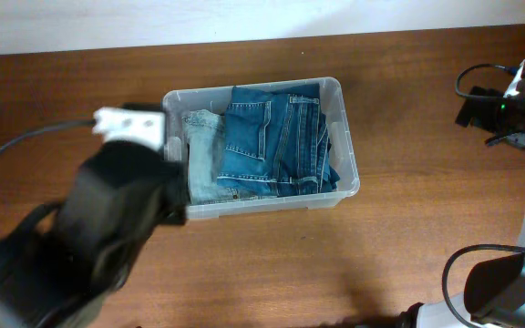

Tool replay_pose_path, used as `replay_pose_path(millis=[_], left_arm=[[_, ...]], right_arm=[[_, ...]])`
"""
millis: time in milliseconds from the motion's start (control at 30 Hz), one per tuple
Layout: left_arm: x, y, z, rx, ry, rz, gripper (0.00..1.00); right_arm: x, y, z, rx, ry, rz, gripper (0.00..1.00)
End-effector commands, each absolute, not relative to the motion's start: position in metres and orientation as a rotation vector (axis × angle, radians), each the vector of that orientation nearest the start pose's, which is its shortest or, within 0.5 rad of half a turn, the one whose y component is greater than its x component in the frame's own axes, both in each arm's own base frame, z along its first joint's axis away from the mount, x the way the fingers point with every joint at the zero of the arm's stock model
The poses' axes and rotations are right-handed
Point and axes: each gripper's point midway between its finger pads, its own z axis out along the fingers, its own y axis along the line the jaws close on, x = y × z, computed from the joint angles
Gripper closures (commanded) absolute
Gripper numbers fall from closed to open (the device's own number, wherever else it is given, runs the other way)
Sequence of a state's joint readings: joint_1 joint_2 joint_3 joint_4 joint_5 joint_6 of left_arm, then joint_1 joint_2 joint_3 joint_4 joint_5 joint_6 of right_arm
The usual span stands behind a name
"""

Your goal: Pack container

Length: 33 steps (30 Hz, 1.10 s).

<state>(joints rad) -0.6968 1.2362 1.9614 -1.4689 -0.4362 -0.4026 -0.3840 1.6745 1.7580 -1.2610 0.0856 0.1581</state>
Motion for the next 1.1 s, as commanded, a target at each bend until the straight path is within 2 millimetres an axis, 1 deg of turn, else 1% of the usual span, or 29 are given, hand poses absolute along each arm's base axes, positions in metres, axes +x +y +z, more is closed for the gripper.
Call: replay_pose_path(millis=[0,100,167,233,300,333,367,400,433,467,533,633,667,767,800,867,933,967,1000,1067], left_arm=[[0.214,-0.057,0.418,-0.075,2.151,-0.03,0.99],[0.192,-0.017,0.412,-0.258,2.069,0.0,0.99],[0.18,0.001,0.402,-0.355,2.019,-0.009,0.99],[0.17,0.013,0.386,-0.417,1.979,-0.031,0.99],[0.166,0.017,0.369,-0.438,1.953,-0.059,0.99],[0.167,0.017,0.35,-0.449,1.931,-0.082,0.98],[0.169,0.015,0.338,-0.453,1.921,-0.094,0.91],[0.171,0.013,0.329,-0.456,1.915,-0.1,0.81],[0.175,0.01,0.318,-0.456,1.913,-0.102,0.67],[0.179,0.007,0.306,-0.455,1.917,-0.098,0.57],[0.19,-0.002,0.282,-0.451,1.926,-0.088,0.45],[0.209,-0.02,0.247,-0.447,1.93,-0.095,0.41],[0.218,-0.031,0.23,-0.437,1.936,-0.129,0.38],[0.229,-0.06,0.203,-0.393,1.96,-0.265,0.36],[0.232,-0.076,0.192,-0.364,1.966,-0.35,0.3],[0.234,-0.089,0.183,-0.337,1.97,-0.419,0.23],[0.234,-0.095,0.176,-0.319,1.98,-0.451,0.13],[0.233,-0.098,0.171,-0.306,1.993,-0.465,0.03],[0.232,-0.101,0.167,-0.295,2.007,-0.474,0.01],[0.229,-0.106,0.157,-0.269,2.042,-0.495,0.01]], right_arm=[[0.348,-0.159,0.233,0.772,2.633,-0.186,0.01],[0.348,-0.158,0.233,0.772,2.633,-0.186,0.01],[0.348,-0.159,0.233,0.772,2.633,-0.186,0.01],[0.348,-0.159,0.233,0.772,2.633,-0.186,0.02],[0.348,-0.158,0.233,0.772,2.634,-0.186,0.02],[0.348,-0.158,0.233,0.773,2.633,-0.186,0.01],[0.348,-0.158,0.233,0.772,2.633,-0.186,0.02],[0.348,-0.158,0.233,0.772,2.633,-0.186,0.01],[0.348,-0.158,0.233,0.772,2.633,-0.186,0.01],[0.348,-0.159,0.233,0.772,2.633,-0.186,0.01],[0.348,-0.158,0.233,0.772,2.633,-0.186,0.02],[0.348,-0.158,0.233,0.772,2.633,-0.186,0.01],[0.348,-0.159,0.233,0.772,2.633,-0.186,0.01],[0.348,-0.159,0.233,0.773,2.633,-0.186,0.02],[0.348,-0.158,0.233,0.772,2.633,-0.186,0.02],[0.348,-0.158,0.233,0.772,2.633,-0.186,0.02],[0.348,-0.158,0.233,0.772,2.633,-0.186,0.01],[0.348,-0.158,0.233,0.772,2.633,-0.186,0.01],[0.348,-0.158,0.233,0.772,2.634,-0.186,0.02],[0.348,-0.158,0.233,0.772,2.633,-0.186,0.01]])
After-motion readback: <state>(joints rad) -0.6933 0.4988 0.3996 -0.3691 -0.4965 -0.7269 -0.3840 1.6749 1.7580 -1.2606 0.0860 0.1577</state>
